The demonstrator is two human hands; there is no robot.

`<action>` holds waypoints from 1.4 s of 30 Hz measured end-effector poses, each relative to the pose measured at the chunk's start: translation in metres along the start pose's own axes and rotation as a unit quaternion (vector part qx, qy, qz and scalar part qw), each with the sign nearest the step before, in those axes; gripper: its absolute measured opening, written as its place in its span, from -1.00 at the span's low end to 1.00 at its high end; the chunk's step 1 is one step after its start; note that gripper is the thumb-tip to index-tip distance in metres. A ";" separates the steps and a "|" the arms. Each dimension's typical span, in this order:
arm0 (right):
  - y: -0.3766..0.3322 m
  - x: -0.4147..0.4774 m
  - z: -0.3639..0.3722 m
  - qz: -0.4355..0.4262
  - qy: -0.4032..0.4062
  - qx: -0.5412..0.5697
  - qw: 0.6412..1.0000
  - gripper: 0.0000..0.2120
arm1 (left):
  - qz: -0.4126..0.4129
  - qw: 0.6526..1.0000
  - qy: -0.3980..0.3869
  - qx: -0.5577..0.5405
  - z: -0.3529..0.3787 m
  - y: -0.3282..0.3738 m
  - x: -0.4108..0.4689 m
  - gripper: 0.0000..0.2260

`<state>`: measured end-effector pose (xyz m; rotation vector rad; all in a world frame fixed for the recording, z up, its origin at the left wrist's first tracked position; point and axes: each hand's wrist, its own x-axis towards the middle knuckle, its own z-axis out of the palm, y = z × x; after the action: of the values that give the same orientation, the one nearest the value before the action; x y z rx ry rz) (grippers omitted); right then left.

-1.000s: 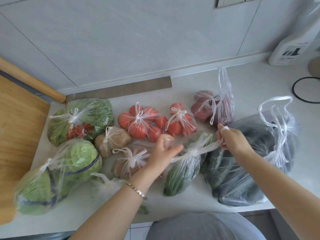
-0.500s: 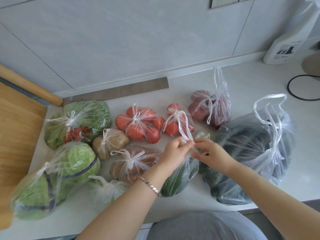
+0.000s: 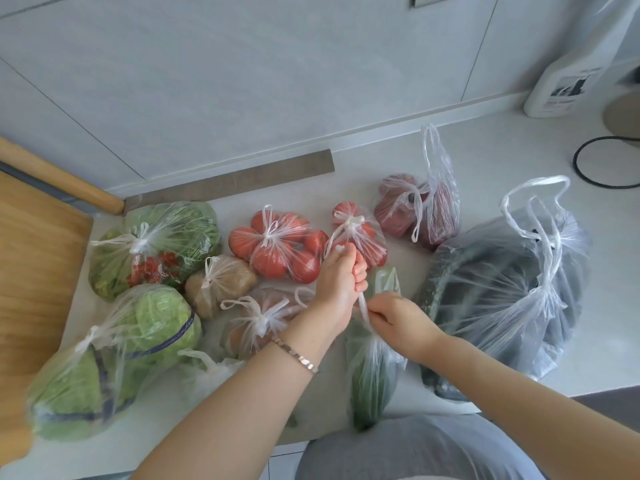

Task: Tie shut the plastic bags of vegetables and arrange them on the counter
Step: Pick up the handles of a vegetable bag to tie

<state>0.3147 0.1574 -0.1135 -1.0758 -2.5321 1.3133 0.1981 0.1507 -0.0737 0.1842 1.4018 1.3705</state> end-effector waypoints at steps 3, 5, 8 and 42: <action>-0.003 -0.003 -0.006 -0.003 -0.053 0.101 0.993 -0.71 | -0.011 0.999 -0.025 0.045 0.001 0.004 0.008 -0.66; -0.004 -0.002 -0.010 0.017 -0.077 0.152 0.985 -0.64 | -0.014 0.995 -0.054 0.078 0.004 0.004 0.006 -0.66; -0.006 -0.002 -0.010 0.073 -0.054 0.203 0.975 -0.55 | 0.015 0.982 -0.096 0.160 0.009 0.000 -0.005 -0.70; 0.004 -0.007 -0.004 0.238 0.187 0.205 0.931 -0.91 | 0.044 0.858 -0.089 0.504 -0.028 -0.041 -0.021 -0.67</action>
<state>0.3236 0.1573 -0.1121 -1.6968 -1.6817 1.4679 0.2081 0.1055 -0.1015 1.0403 1.8406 0.5309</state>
